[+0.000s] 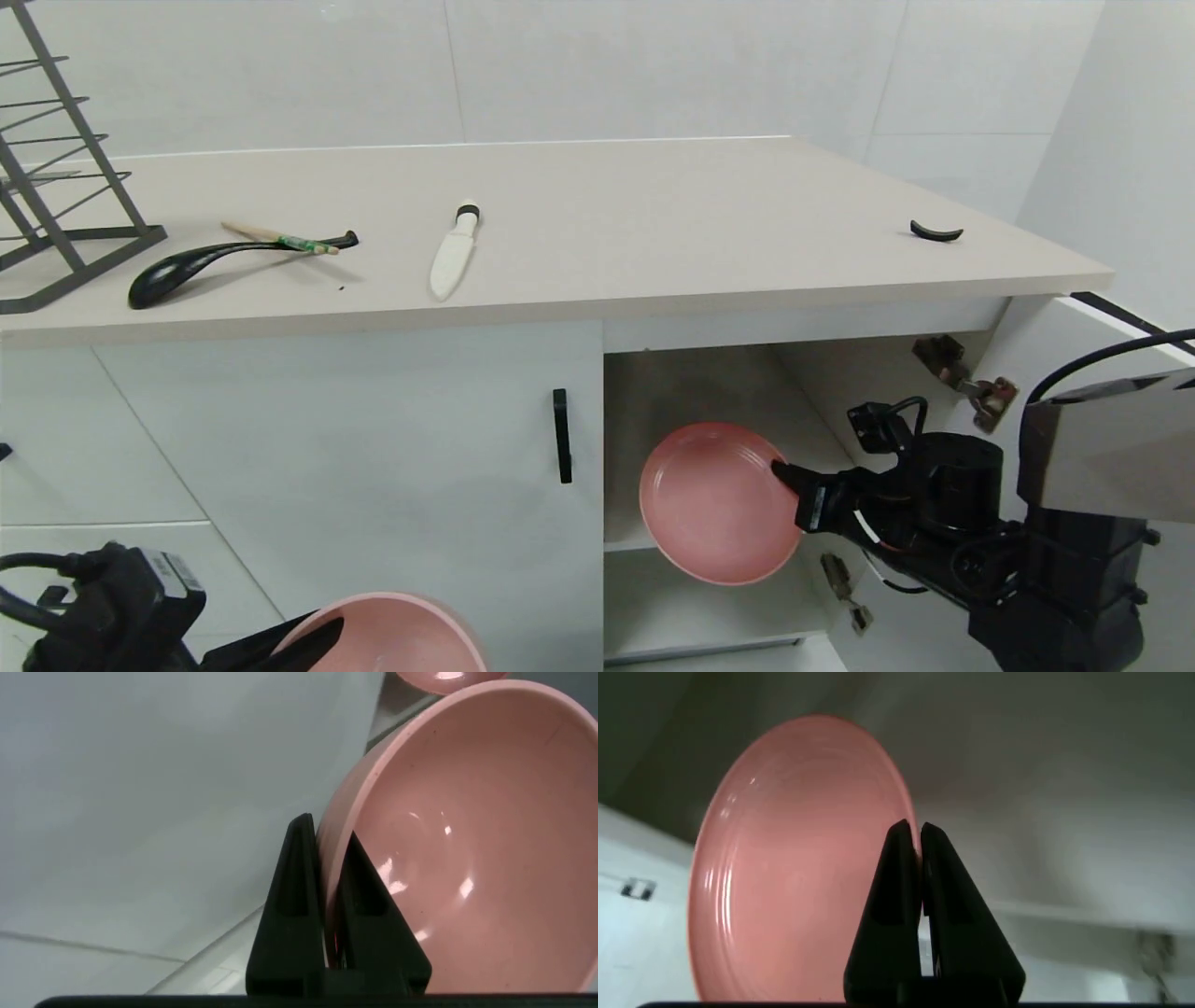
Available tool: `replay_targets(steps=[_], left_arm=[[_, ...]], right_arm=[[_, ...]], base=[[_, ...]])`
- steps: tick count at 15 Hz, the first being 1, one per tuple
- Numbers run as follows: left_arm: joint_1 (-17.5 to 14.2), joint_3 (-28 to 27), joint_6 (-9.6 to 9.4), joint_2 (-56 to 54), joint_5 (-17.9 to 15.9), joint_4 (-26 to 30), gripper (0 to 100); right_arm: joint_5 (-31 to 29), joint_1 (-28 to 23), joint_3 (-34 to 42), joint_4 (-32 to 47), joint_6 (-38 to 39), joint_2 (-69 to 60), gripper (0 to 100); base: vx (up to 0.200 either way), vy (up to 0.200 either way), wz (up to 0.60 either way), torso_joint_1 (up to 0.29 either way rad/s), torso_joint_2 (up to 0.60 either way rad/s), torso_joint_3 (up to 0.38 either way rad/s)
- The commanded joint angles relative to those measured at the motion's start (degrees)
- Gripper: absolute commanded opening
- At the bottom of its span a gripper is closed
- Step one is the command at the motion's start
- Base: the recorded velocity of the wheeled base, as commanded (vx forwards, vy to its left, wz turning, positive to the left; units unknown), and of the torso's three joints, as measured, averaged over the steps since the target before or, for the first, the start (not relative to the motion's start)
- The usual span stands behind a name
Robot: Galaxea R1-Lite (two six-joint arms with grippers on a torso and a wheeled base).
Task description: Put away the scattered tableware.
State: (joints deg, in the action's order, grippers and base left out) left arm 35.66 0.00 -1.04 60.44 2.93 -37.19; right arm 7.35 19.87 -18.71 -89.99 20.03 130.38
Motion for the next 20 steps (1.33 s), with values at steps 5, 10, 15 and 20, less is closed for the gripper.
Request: replay_targets(steps=[5,10,15,20], left_arm=[[0.2,0.0,0.07,-0.94,0.06,-0.95,0],[-0.06,0.0,0.25,-0.85,0.06,-1.57,0],[-0.24,0.0,0.25,-0.76,0.06,-1.65,0],[-0.24,0.0,0.33,-0.76,-0.03,-1.74,0]], right_arm=[[-0.14,0.78,-4.23,-0.01,0.27,6.12,0],[-0.23,-0.01,-11.17,-0.01,0.27,12.18,0],[-0.23,-1.94,-16.88,-0.01,0.63,16.14,0],[-0.23,-2.47,-21.1,-0.01,0.8,19.04,0]], base=[[0.0,0.0,0.0,0.0,0.0,0.0],[0.0,0.0,0.0,0.0,0.0,0.0],[0.0,0.0,0.0,0.0,0.0,0.0],[0.0,0.0,0.0,0.0,0.0,0.0]])
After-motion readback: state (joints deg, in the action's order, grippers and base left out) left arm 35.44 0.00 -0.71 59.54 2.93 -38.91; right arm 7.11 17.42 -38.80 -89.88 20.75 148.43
